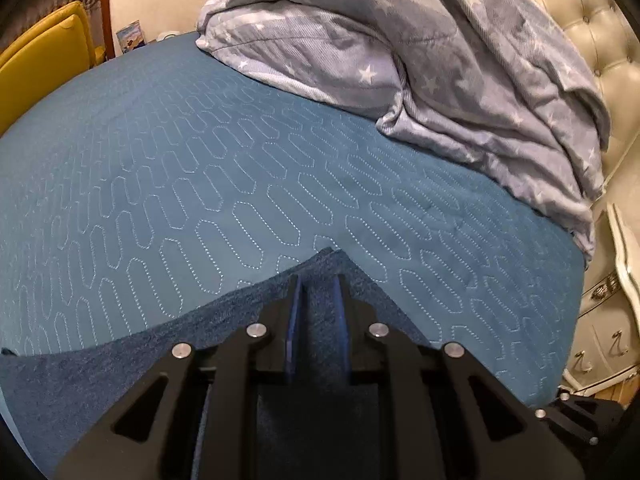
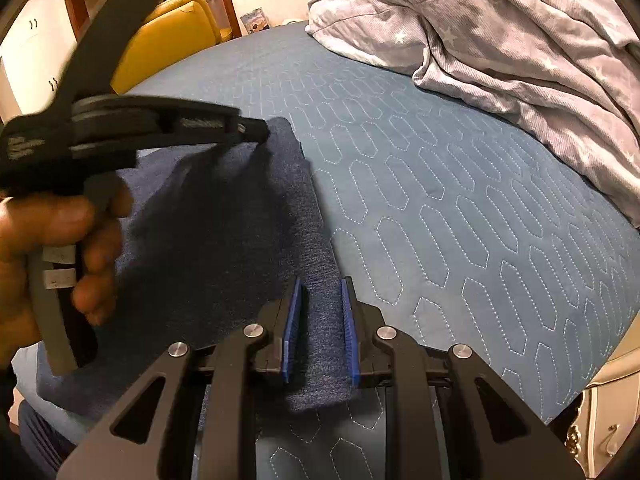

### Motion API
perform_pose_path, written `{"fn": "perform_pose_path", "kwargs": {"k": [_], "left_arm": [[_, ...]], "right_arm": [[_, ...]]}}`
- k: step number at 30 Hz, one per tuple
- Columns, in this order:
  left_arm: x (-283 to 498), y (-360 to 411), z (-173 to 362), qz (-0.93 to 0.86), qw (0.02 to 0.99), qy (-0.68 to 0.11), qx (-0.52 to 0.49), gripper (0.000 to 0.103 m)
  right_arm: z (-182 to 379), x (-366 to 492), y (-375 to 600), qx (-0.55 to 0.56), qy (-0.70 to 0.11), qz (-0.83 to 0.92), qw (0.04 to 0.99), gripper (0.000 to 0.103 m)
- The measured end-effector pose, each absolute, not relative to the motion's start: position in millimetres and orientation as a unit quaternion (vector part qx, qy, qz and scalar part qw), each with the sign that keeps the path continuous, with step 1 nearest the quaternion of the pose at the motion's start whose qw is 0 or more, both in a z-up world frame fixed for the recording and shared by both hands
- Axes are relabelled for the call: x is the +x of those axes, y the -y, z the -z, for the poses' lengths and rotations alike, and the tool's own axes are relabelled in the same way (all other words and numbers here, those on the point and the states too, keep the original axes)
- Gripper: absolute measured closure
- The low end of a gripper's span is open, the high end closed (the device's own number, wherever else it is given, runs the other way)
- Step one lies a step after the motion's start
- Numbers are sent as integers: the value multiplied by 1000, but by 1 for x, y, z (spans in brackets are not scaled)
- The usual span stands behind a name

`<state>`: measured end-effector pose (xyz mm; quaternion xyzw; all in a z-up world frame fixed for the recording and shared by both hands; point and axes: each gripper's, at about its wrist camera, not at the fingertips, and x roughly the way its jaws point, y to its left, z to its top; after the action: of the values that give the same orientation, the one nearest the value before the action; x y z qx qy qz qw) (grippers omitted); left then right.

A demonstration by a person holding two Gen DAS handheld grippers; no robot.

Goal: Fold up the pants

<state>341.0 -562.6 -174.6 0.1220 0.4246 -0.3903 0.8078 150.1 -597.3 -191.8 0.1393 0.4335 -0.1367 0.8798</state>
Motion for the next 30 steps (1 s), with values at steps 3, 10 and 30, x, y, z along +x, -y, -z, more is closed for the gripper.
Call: {"fn": "perform_pose_path", "kwargs": {"k": [3, 10, 30], "left_arm": [[326, 540, 158, 381, 821, -413, 100, 86], [265, 477, 171, 328, 839, -414, 134, 85], [159, 367, 102, 287, 871, -370, 146, 6]], "right_arm": [[192, 150, 597, 137, -434, 138, 880, 84], [191, 151, 593, 115, -436, 148, 880, 83], [101, 97, 537, 75, -388, 232, 889, 17]]}}
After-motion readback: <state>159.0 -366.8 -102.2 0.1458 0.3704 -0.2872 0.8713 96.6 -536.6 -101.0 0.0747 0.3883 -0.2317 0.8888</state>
